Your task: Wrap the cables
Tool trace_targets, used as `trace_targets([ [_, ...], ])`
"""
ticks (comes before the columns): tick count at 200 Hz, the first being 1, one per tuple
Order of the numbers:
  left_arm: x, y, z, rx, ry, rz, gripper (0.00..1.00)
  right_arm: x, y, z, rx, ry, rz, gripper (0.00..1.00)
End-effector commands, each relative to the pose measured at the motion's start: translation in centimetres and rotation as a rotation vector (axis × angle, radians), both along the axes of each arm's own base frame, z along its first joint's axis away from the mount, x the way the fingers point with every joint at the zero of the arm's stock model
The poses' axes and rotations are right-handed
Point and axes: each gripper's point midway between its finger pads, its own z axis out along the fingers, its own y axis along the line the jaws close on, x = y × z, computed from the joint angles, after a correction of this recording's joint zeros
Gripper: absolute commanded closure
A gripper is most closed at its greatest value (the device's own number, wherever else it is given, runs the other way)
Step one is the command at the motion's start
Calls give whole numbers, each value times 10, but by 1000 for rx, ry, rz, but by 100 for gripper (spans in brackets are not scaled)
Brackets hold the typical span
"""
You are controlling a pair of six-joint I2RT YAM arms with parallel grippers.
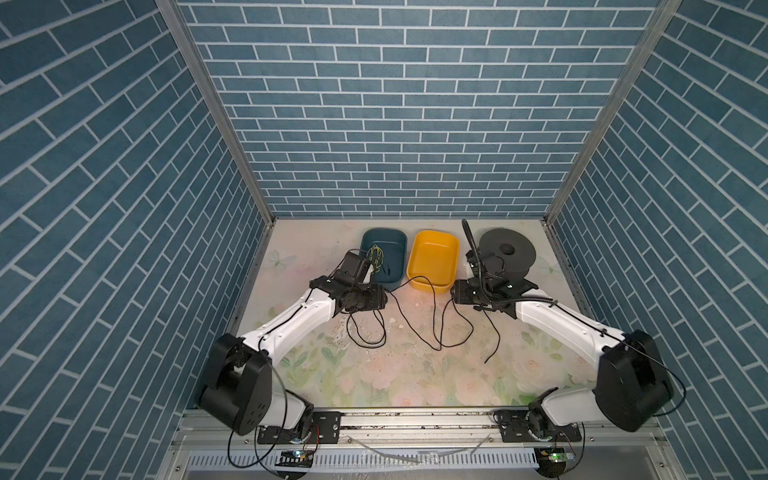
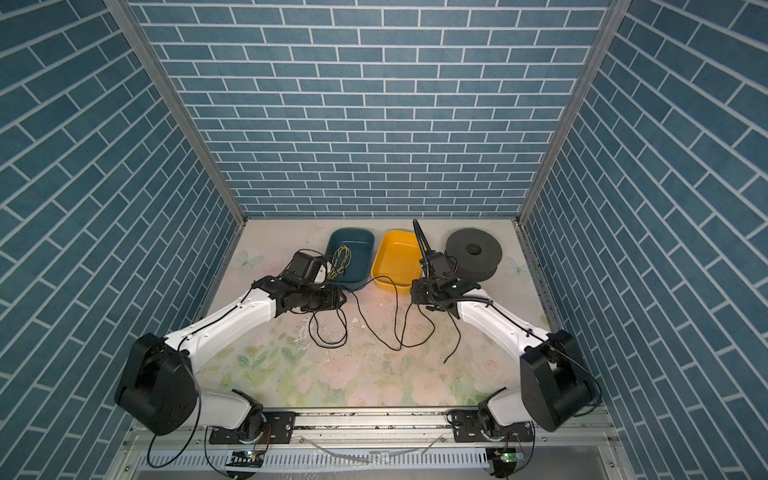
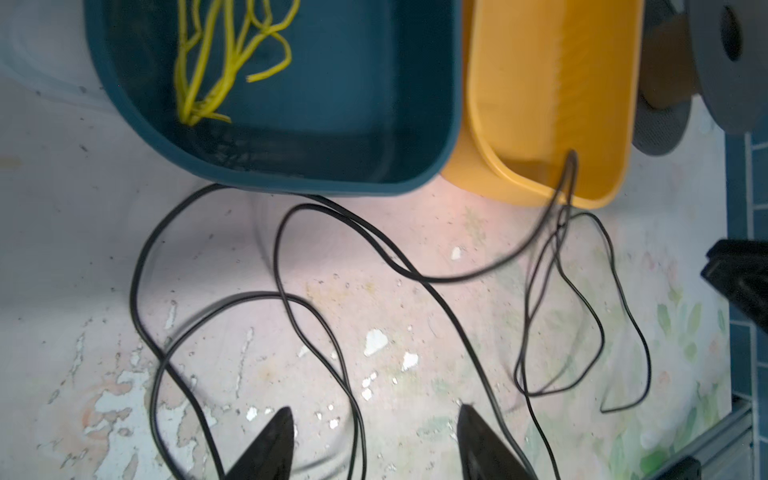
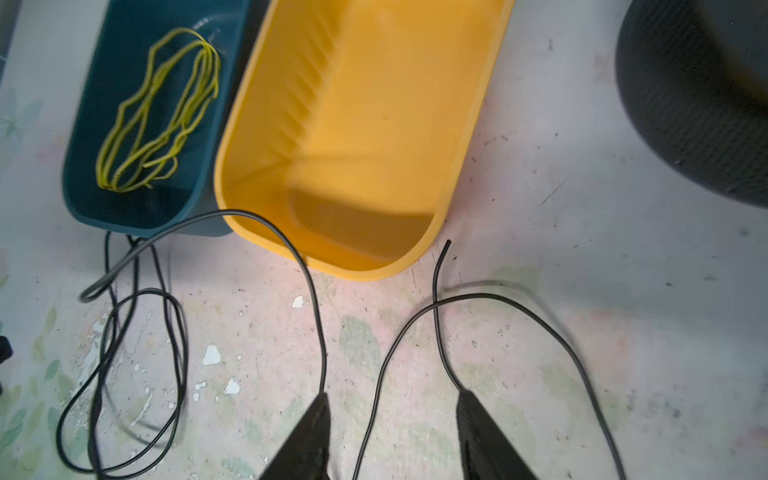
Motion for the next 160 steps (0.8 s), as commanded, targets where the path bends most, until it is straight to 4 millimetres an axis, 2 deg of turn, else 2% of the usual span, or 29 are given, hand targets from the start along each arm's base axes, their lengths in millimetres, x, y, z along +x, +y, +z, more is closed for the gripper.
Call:
trace_targets([
  [1, 8, -8, -3, -33, -17, -21, 38, 9, 15, -12, 72, 36, -24, 54],
  [32, 17, -10, -25, -22, 0, -16, 38, 22, 27, -27, 93, 68, -19, 56],
  [68, 38, -12, -42, -21, -6, 5, 39, 45, 34, -37, 117, 81, -49, 56],
  [122, 73, -17, -51, -15, -37, 32, 39, 81, 31, -41, 148, 73, -98, 56],
  [160, 91, -22, -56, 0, -42, 33, 39, 103, 24, -40, 158, 65, -118, 56],
])
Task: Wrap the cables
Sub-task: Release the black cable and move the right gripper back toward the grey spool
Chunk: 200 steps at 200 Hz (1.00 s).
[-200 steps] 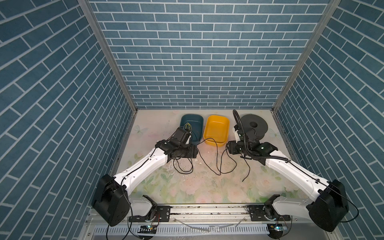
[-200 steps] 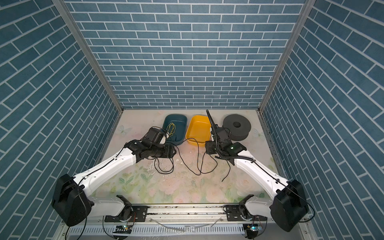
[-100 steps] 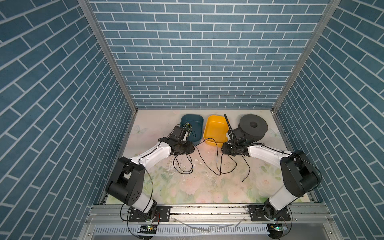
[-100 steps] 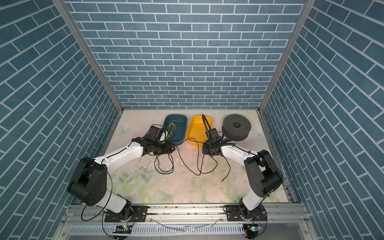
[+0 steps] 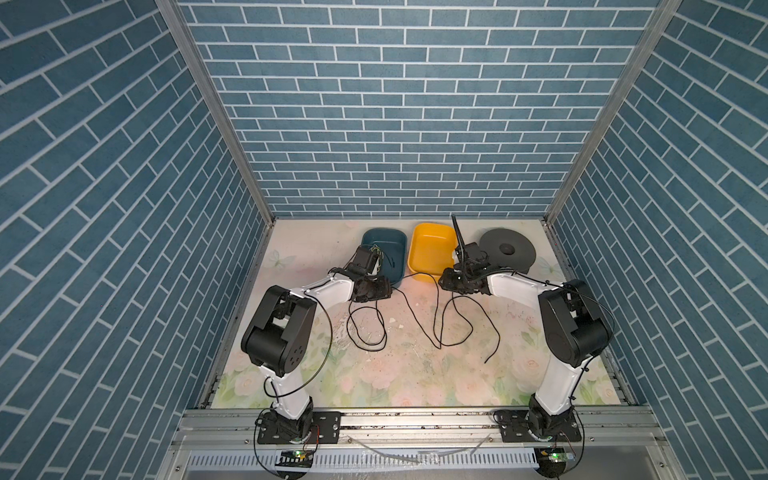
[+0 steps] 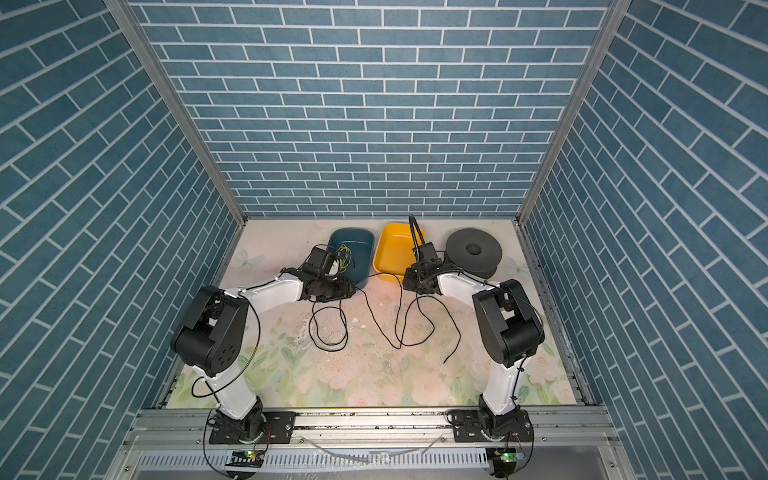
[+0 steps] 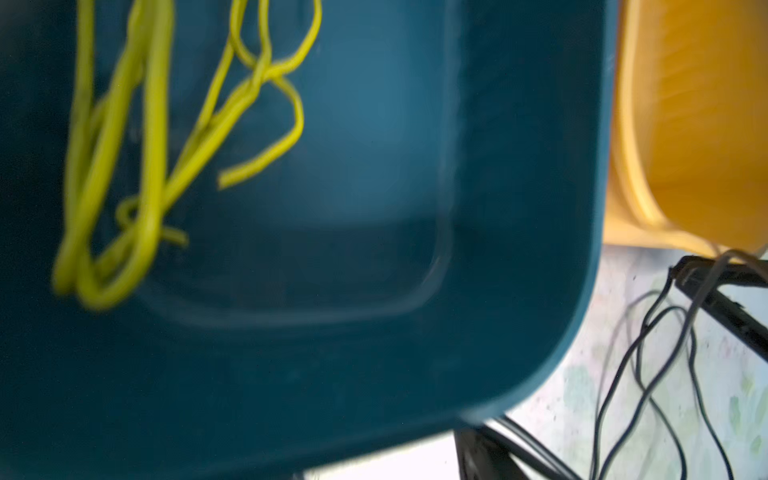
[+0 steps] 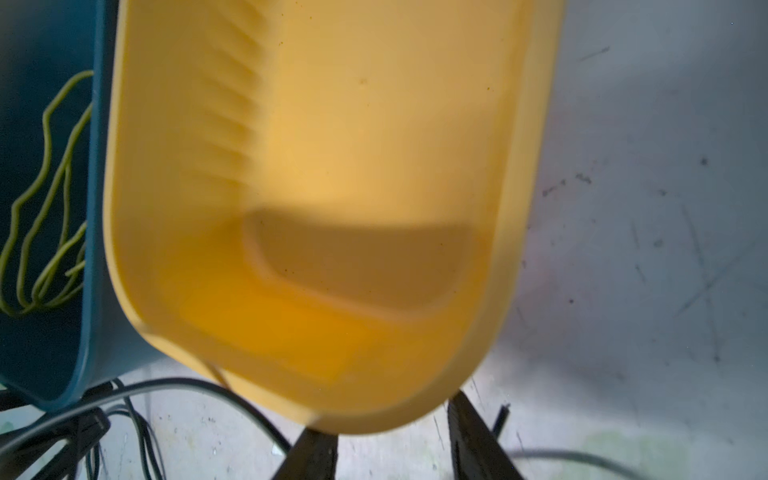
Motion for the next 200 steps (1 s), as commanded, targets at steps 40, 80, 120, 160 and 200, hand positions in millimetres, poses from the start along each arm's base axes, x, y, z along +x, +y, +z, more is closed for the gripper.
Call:
trace_targets([
  [40, 37, -4, 6, 11, -66, 14, 39, 42, -7, 20, 57, -43, -55, 56],
  [80, 40, -8, 9, 7, -65, -1, 39, 33, -16, 32, 38, -64, -40, 54],
  [120, 19, -4, 20, 12, -40, -34, 34, 5, -35, 54, 52, -73, -45, 44],
  [160, -24, 1, 38, 54, -26, -81, 31, -28, -69, 62, 0, -75, -95, 31],
  [200, -68, 14, 48, 80, -9, -107, 29, -48, -114, 59, -31, -56, -197, 21],
])
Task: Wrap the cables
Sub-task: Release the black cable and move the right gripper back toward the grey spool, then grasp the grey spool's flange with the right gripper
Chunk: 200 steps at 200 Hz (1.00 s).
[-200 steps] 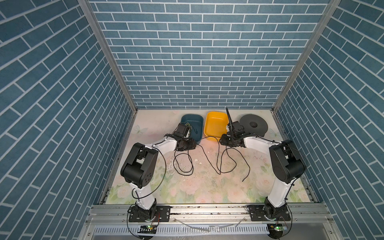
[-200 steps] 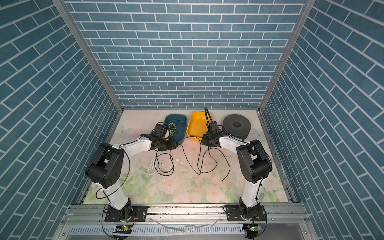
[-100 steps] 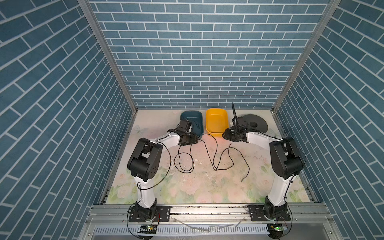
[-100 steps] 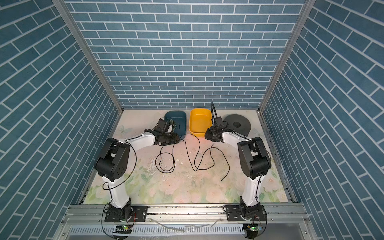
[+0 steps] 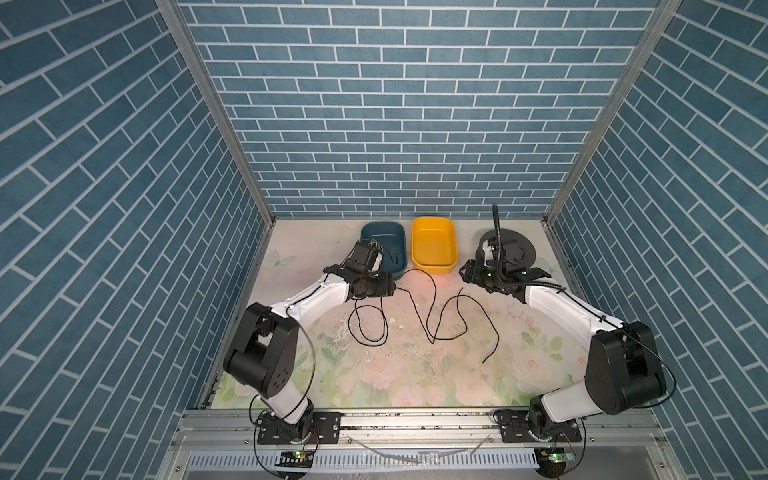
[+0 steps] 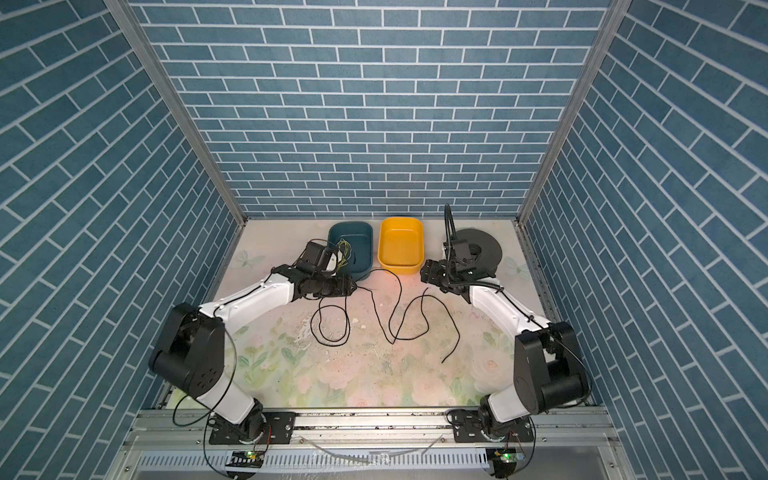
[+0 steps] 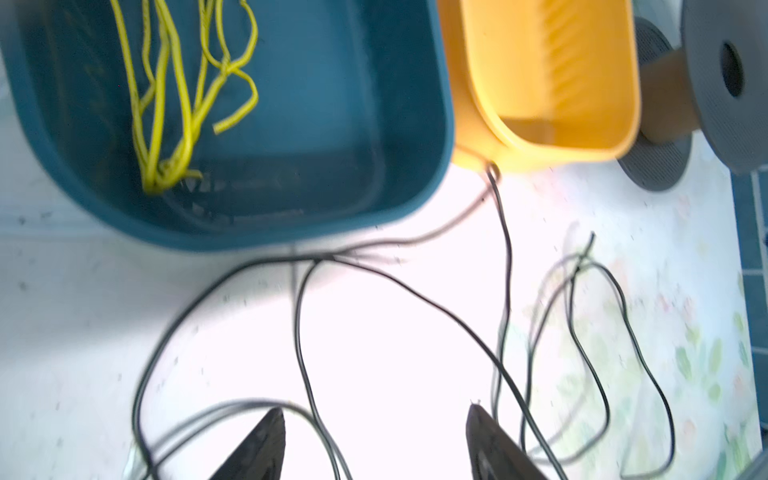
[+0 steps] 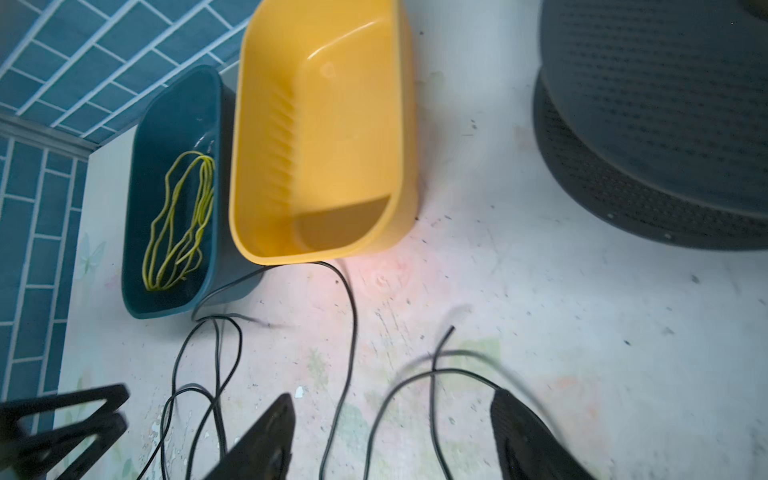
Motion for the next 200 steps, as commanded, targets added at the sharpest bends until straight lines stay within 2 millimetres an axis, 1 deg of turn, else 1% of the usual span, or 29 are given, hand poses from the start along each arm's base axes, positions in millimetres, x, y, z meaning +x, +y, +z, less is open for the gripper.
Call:
trace_targets([
  [1, -33, 16, -9, 65, 58, -20, 29, -19, -35, -18, -41, 60, -77, 21],
  [27, -50, 22, 2, 48, 34, -13, 28, -20, -65, -15, 0, 33, -176, 18],
  [44, -59, 26, 5, 44, 32, -14, 28, -17, -81, -19, 37, 39, -228, 18],
  [58, -65, 28, 6, 42, 35, -14, 28, -10, -94, -23, 94, 25, -282, 18],
  [76, -70, 29, 6, 29, 31, -12, 28, 1, -112, -34, 192, 24, -360, 18],
  [96, -73, 32, 8, 27, 25, -13, 28, 17, -132, -45, 288, 7, -444, 18],
  [110, -74, 33, 9, 26, 17, -12, 28, 28, -142, -52, 336, -9, -485, 18],
  [121, -75, 32, 9, 17, 15, -10, 28, 38, -147, -57, 378, -16, -504, 20],
  [139, -76, 31, 10, 9, 20, -9, 28, 58, -150, -63, 443, -29, -507, 21],
  [156, -78, 32, 12, 8, 19, -7, 28, 73, -152, -62, 512, -59, -510, 22],
  [178, -79, 35, 15, 11, 10, -2, 28, 83, -156, -62, 574, -77, -528, 26],
  [200, -79, 36, 17, 13, 1, 2, 28, 82, -153, -61, 609, -71, -528, 28],
])
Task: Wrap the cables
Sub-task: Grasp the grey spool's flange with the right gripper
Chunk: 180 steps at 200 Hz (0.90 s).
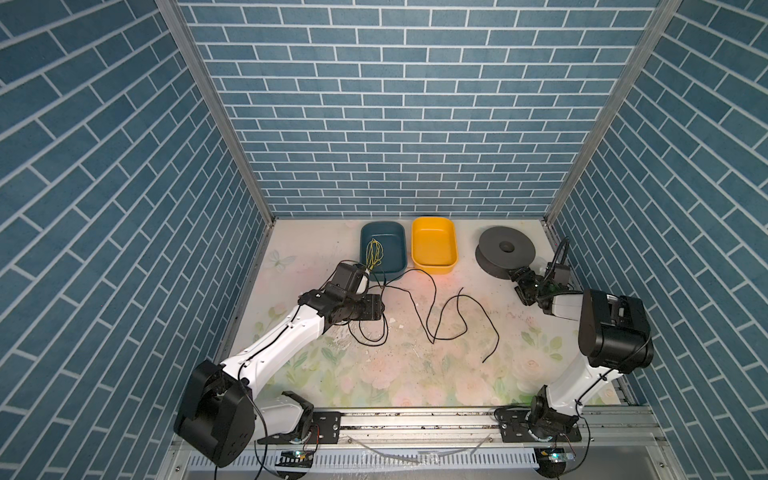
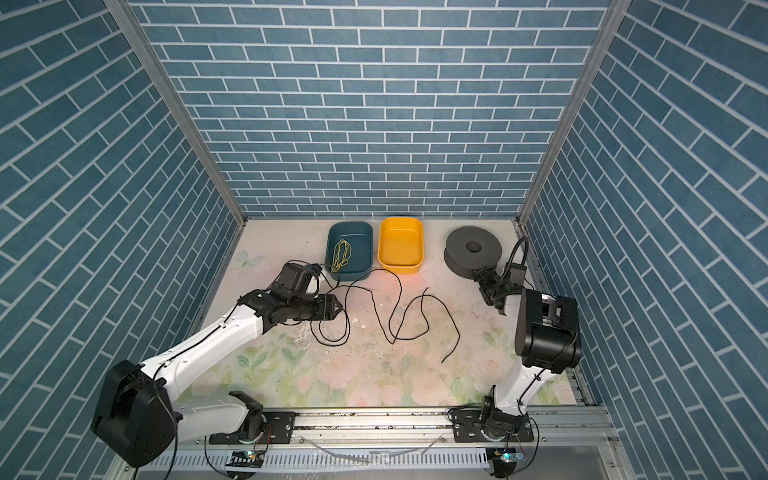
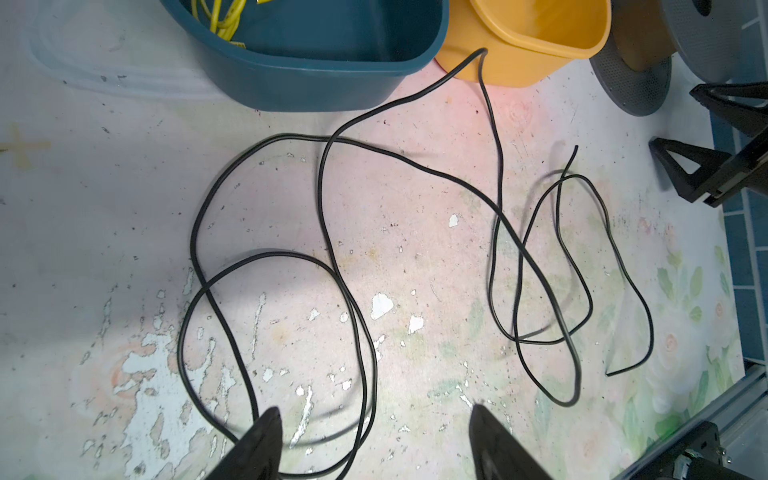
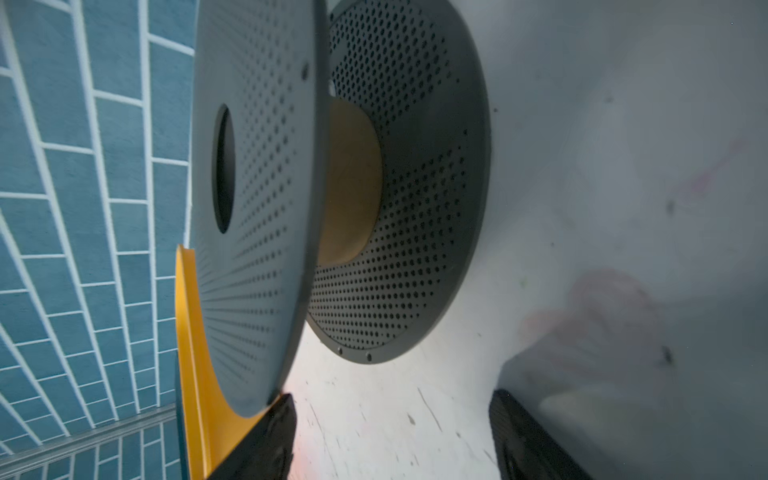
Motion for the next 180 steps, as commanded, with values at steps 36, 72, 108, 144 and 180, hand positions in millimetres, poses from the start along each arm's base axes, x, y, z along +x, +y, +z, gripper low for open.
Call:
trace_targets([
  [36, -3, 1, -5, 6, 18, 3, 28, -9, 5, 32, 91, -80, -30, 29],
  [72, 0, -5, -5, -3, 30, -10, 29, -16, 2, 45, 84, -93, -33, 30],
  [108, 0, -6, 0, -13, 23, -17, 29, 9, -1, 56, 171, -155, -28, 33],
  [144, 0, -5, 1, -12, 20, -15, 29, 41, -6, 62, 192, -233, -21, 34],
  [180, -1, -5, -4, -16, 26, -7, 29, 67, -15, 54, 210, -249, -42, 36],
])
